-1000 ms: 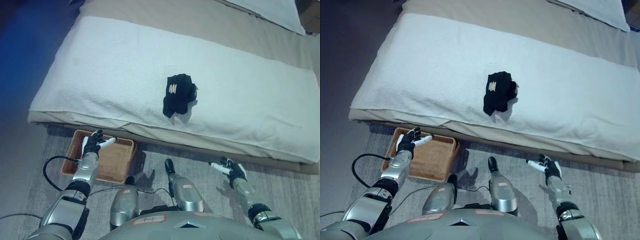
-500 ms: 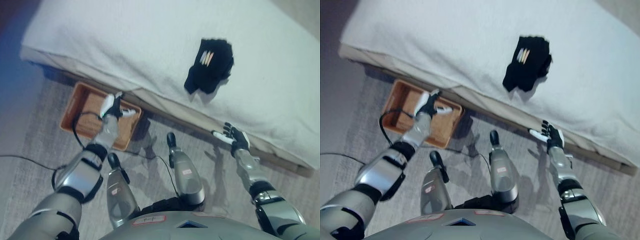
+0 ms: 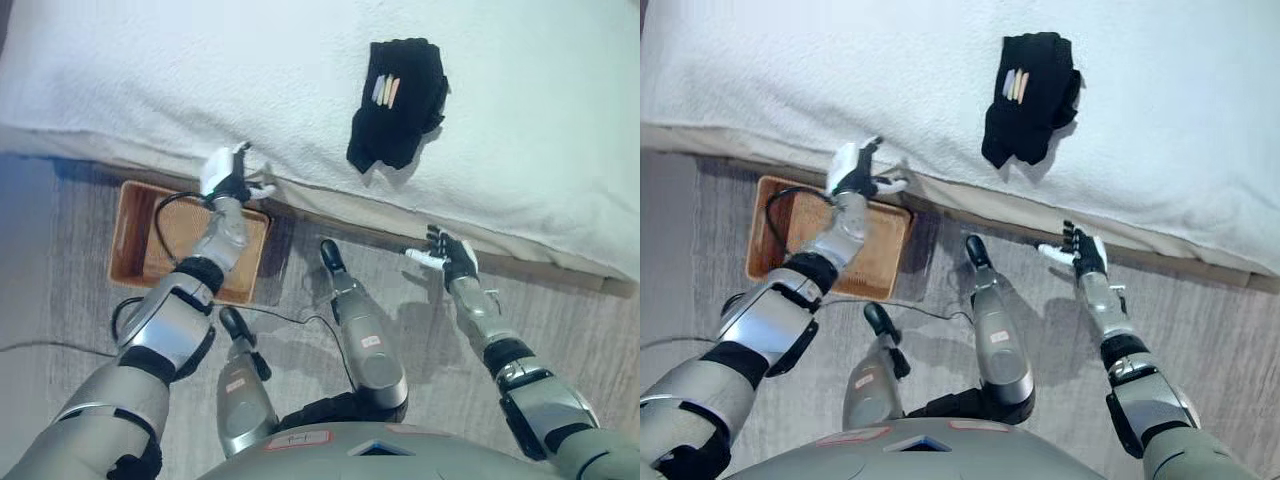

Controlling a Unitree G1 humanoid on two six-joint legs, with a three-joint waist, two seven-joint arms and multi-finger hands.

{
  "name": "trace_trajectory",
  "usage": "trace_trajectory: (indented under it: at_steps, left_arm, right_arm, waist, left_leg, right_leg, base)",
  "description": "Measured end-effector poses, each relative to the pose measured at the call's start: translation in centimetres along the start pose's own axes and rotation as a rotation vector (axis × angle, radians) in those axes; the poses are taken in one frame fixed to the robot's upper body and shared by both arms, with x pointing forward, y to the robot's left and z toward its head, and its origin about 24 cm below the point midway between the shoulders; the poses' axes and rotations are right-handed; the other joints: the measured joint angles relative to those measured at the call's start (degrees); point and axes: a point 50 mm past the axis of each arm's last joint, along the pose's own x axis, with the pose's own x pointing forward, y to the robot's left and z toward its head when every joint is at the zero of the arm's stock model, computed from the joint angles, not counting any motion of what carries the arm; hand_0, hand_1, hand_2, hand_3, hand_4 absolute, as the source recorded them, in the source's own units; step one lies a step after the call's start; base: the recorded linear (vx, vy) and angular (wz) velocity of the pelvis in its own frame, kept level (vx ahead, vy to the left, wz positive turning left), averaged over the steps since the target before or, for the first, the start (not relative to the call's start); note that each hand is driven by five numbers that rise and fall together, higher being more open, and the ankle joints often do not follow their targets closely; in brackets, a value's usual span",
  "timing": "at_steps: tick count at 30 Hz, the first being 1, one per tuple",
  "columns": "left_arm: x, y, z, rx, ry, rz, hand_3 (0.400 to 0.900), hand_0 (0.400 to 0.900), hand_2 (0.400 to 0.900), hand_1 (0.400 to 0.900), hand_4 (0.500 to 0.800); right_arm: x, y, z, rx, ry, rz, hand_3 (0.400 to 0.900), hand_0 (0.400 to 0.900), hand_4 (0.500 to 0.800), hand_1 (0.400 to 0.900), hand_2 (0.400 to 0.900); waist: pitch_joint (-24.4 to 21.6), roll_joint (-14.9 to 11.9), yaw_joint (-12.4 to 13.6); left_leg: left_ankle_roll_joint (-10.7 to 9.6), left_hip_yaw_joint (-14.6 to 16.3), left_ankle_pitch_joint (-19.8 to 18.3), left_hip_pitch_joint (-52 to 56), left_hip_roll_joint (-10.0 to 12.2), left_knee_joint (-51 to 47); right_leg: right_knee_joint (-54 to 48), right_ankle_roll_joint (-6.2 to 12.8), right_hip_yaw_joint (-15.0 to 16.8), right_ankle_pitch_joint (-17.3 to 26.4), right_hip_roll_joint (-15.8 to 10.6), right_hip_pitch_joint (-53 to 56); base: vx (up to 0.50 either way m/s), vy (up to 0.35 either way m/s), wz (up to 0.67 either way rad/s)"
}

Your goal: Put the clothes on the bed into the basket.

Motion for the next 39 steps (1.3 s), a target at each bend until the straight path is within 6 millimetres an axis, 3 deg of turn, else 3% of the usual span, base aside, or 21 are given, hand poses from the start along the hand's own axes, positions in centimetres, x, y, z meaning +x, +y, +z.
trace_trajectory:
  at_steps: [3,5,8,15,18,21,25,28,39]
  left_arm:
    - [-0.3,-1.3,1.7,-0.065,-0.049,-0.027,0.900,0.900,0.900,0.900,0.800]
    - [-0.4,-1.4,1.3,-0.140,-0.027,-0.022,0.900,0.900,0.900,0.900,0.800]
    - [-0.6,-0.5,-1.0,-0.283,0.064,0.021,0.900,0.900,0.900,0.900,0.800]
    - [-2.5,0.8,-7.9,-0.422,0.262,0.080,0.900,0.900,0.900,0.900,0.800]
    - [-3.6,1.9,-11.0,-0.479,0.351,0.146,0.900,0.900,0.900,0.900,0.800]
    - [-4.1,2.8,-12.6,-0.523,0.415,0.193,0.900,0.900,0.900,0.900,0.800]
    - [-4.1,3.9,-13.2,-0.533,0.417,0.224,0.900,0.900,0.900,0.900,0.800]
    - [-4.2,4.7,-13.5,-0.556,0.404,0.250,0.900,0.900,0.900,0.900,0.800]
    - [-3.2,6.6,-10.8,-0.604,0.231,0.279,0.900,0.900,0.900,0.900,0.800]
  right_arm:
    - [0.8,-1.3,1.9,-0.055,-0.047,-0.077,0.900,0.900,0.800,0.900,0.900]
    - [1.5,-2.3,3.7,-0.139,-0.073,-0.126,0.900,0.900,0.800,0.900,0.900]
    - [2.2,-4.0,6.7,-0.208,-0.145,-0.197,0.900,0.900,0.800,0.900,0.900]
    - [1.9,-9.7,9.1,-0.247,-0.181,-0.380,0.900,0.900,0.800,0.900,0.900]
    - [1.9,-11.4,11.5,-0.231,-0.227,-0.446,0.900,0.900,0.800,0.900,0.900]
    - [1.9,-12.8,13.9,-0.212,-0.251,-0.501,0.900,0.900,0.800,0.900,0.900]
    - [1.3,-15.7,16.9,-0.191,-0.265,-0.598,0.900,0.900,0.800,0.900,0.900]
    - [0.9,-16.8,18.6,-0.207,-0.283,-0.633,0.900,0.900,0.800,0.900,0.900]
    - [-1.9,-20.4,25.2,-0.115,-0.400,-0.815,0.900,0.900,0.800,0.900,0.900]
  waist:
    - [-1.5,2.7,0.2]
    - [-2.3,4.3,0.5]
    - [-2.8,5.3,2.1]
    - [-1.0,6.2,5.8]
    - [1.1,6.4,7.5]
    - [2.5,6.9,9.3]
    - [3.9,7.7,11.9]
    - [4.4,7.7,14.1]
    - [6.5,8.3,18.1]
  left_leg:
    - [0.1,0.6,0.1,-0.1,-0.3,-0.7]
    - [0.2,0.6,0.4,-0.9,-0.4,-0.9]
    - [0.3,0.4,1.6,-2.3,-0.4,-2.0]
    - [-0.3,-4.3,4.1,-6.3,0.2,-2.5]
    - [-0.4,-6.1,4.9,-7.7,0.4,-2.5]
    - [-0.5,-7.7,5.7,-9.3,0.5,-2.5]
    - [-0.5,-10.6,6.9,-12.4,0.6,-2.4]
    - [-0.7,-12.5,7.5,-14.4,0.8,-2.3]
    - [-1.0,-15.4,9.4,-23.9,-0.6,-1.5]
  right_leg:
    - [0.0,-0.01,0.1,0.0,0.0,-0.8]
    - [0.1,-0.01,0.1,0.0,0.1,-1.8]
    - [0.4,-0.01,0.0,0.0,0.1,-3.7]
    - [1.9,-0.11,-3.9,-0.1,-0.1,-5.8]
    - [1.9,-0.11,-5.5,-0.1,-0.5,-6.1]
    - [1.9,-0.12,-6.9,-0.1,-0.8,-6.6]
    - [2.1,-0.28,-9.6,0.0,-1.1,-7.6]
    - [2.6,-0.33,-11.6,0.0,-1.3,-8.4]
    - [6.5,-0.78,-12.8,-0.3,-3.1,-17.7]
  base:
    - [-0.01,-0.023,0.04]
    - [-0.04,-0.066,0.15]
    - [-0.04,-0.086,0.25]
    - [-0.03,-0.096,0.33]
    - [-0.03,-0.070,0.36]
    - [-0.03,-0.066,0.45]
    - [-0.04,-0.060,0.40]
    - [-0.06,-0.043,0.35]
    - [-0.05,-0.005,0.18]
